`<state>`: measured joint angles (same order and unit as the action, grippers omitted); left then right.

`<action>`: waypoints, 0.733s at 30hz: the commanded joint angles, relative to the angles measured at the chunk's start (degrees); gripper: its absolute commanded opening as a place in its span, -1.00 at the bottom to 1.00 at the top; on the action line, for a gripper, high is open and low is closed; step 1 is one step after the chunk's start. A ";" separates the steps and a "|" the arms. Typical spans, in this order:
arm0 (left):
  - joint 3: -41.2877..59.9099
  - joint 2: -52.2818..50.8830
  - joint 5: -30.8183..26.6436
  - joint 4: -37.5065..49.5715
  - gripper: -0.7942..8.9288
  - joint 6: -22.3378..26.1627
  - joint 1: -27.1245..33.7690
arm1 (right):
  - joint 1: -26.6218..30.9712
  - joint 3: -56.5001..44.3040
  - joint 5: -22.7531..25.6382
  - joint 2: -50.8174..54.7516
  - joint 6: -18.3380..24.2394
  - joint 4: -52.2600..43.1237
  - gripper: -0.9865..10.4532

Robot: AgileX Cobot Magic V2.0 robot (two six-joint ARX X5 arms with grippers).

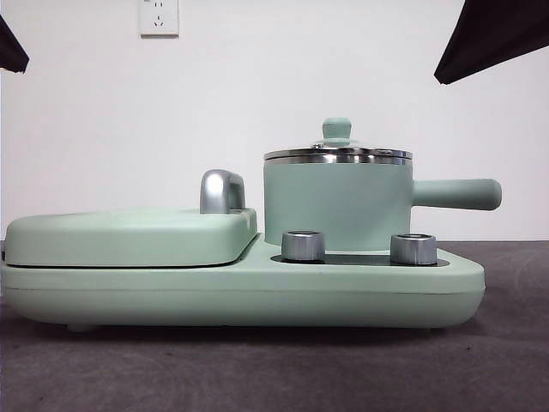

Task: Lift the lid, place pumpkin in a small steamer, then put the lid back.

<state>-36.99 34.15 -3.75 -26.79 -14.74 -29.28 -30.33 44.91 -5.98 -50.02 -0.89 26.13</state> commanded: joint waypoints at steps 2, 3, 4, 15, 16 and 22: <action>-0.24 0.22 -0.22 1.03 -0.82 0.57 -0.20 | -0.39 0.20 -0.02 -0.33 -0.20 -0.59 -0.79; -0.24 0.22 -0.22 1.03 -0.82 0.57 -0.20 | -0.39 0.17 -0.02 -0.33 -0.20 -0.59 -0.79; -0.24 0.22 -0.22 1.03 -0.82 0.57 -0.20 | -0.39 0.20 -0.02 -0.33 -0.20 -0.59 -0.79; 0.35 -3.10 -1.70 0.57 -0.82 3.45 6.14 | -0.39 0.20 -0.02 -0.33 -0.20 -0.59 -0.79; 0.55 -3.69 -1.70 0.57 -0.82 3.69 7.23 | -0.39 0.20 -0.02 -0.33 -0.20 -0.59 -0.79; 3.32 -8.39 -1.70 0.70 -0.82 4.50 15.74 | -0.39 0.20 -0.02 -0.33 -0.20 -0.59 -0.79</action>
<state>-33.85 25.85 -5.26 -26.79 -11.27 -13.80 -30.33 44.91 -5.98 -50.02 -0.89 26.11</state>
